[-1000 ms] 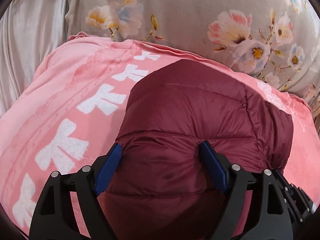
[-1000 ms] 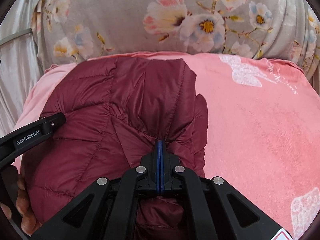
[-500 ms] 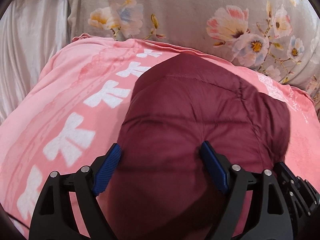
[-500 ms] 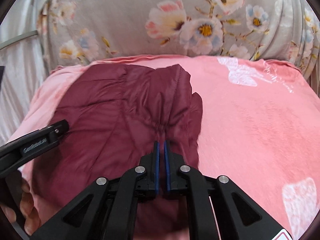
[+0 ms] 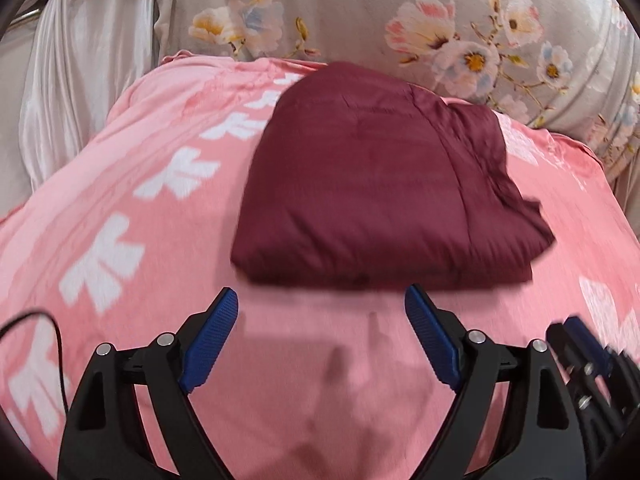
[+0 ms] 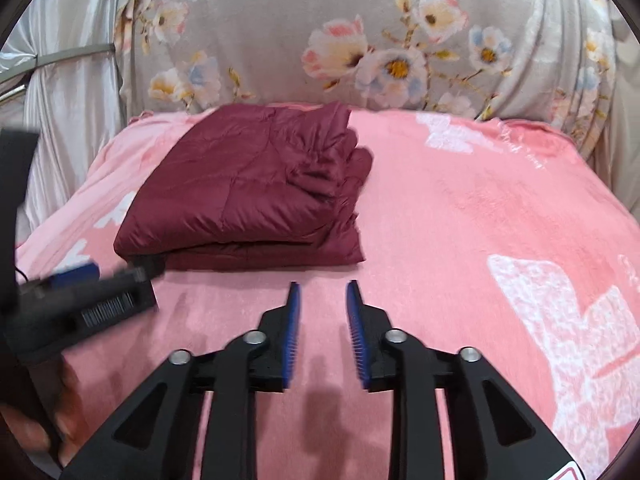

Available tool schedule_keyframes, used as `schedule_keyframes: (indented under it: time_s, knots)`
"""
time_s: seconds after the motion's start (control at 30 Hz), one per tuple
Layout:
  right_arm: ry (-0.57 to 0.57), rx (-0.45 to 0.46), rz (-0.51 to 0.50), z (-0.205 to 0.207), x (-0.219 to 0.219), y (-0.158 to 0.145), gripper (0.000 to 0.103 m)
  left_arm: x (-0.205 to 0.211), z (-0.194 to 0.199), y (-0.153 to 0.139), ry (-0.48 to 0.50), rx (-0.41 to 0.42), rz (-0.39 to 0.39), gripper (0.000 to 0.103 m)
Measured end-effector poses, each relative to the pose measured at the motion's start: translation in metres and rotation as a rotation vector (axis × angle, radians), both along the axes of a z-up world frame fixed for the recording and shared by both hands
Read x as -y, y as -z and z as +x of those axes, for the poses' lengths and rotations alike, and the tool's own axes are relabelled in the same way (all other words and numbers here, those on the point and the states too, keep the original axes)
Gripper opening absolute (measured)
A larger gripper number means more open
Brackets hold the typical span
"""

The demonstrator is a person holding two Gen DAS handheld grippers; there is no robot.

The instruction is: Fold large clothes

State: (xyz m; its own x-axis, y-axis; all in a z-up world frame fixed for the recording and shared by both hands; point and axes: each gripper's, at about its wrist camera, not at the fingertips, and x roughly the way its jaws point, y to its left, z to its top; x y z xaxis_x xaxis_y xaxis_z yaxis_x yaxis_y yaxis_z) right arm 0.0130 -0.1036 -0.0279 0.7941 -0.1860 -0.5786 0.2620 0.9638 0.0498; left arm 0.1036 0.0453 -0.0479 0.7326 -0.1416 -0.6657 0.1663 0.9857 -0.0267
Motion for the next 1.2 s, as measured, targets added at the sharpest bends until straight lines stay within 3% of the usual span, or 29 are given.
schedule_keyframes:
  time_s: [0.17, 0.23, 0.57, 0.9, 1.2]
  knots:
    - [0.008, -0.028, -0.025, -0.008, -0.003, 0.004, 0.044, 0.009, -0.019, 0.018, 0.008, -0.005, 0.032, 0.085]
    - [0.021, -0.039, -0.018, -0.008, -0.001, 0.006, 0.048, 0.008, -0.022, 0.018, -0.002, 0.006, 0.038, 0.09]
    - [0.043, -0.111, 0.045, -0.001, 0.012, 0.019, 0.048, 0.01, -0.022, 0.023, -0.033, 0.006, 0.075, 0.092]
    - [0.036, -0.106, -0.027, -0.003, 0.003, 0.017, 0.049, 0.009, -0.022, 0.023, -0.045, 0.012, 0.094, 0.092]
    - [0.032, -0.11, -0.028, -0.003, 0.004, 0.016, 0.049, 0.009, -0.021, 0.023, -0.048, 0.013, 0.101, 0.092]
